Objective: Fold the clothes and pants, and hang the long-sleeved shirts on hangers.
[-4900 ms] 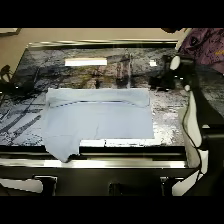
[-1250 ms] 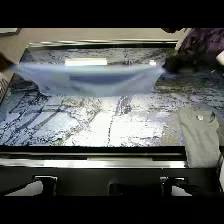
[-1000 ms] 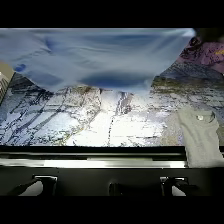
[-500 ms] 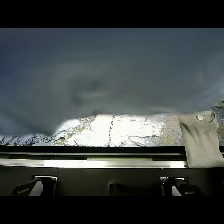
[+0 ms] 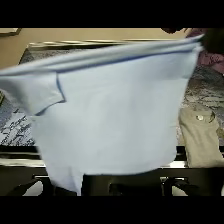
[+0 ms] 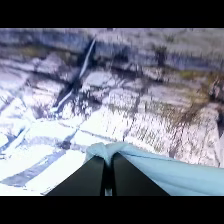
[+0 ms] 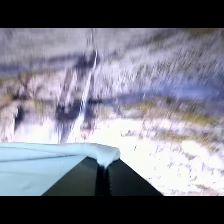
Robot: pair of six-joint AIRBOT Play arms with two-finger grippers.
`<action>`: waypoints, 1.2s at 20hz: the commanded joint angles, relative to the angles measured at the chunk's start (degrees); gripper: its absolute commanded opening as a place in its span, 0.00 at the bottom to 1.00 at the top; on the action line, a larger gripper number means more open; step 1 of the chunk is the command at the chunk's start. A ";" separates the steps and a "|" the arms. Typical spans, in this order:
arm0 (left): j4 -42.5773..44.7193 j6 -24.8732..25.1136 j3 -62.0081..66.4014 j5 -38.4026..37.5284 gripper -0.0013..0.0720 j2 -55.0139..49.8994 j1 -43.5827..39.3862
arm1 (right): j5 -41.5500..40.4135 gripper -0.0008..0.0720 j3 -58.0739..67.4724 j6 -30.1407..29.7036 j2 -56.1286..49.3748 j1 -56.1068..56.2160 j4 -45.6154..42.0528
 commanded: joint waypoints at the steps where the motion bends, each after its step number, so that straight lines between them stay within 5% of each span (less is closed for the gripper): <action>1: -2.27 2.62 -4.66 7.19 0.04 -16.26 -1.55 | 0.63 0.06 -0.15 0.50 -16.98 0.04 3.45; 6: -2.23 2.56 3.80 17.55 0.04 -36.96 -4.66 | -10.25 0.06 -0.15 3.65 -35.58 0.04 4.96; 11: -2.23 2.36 12.87 17.99 0.04 -43.98 -5.35 | -16.33 0.06 -0.15 5.88 -39.32 0.04 4.33; 20: 0.72 -1.29 12.83 -12.87 0.04 -42.23 -5.40 | 9.22 0.06 -0.15 5.79 -39.28 0.04 -1.14; 24: 0.76 -1.75 11.85 -19.63 0.04 -42.62 -5.53 | 13.22 0.06 -0.15 5.81 -39.32 0.04 -1.33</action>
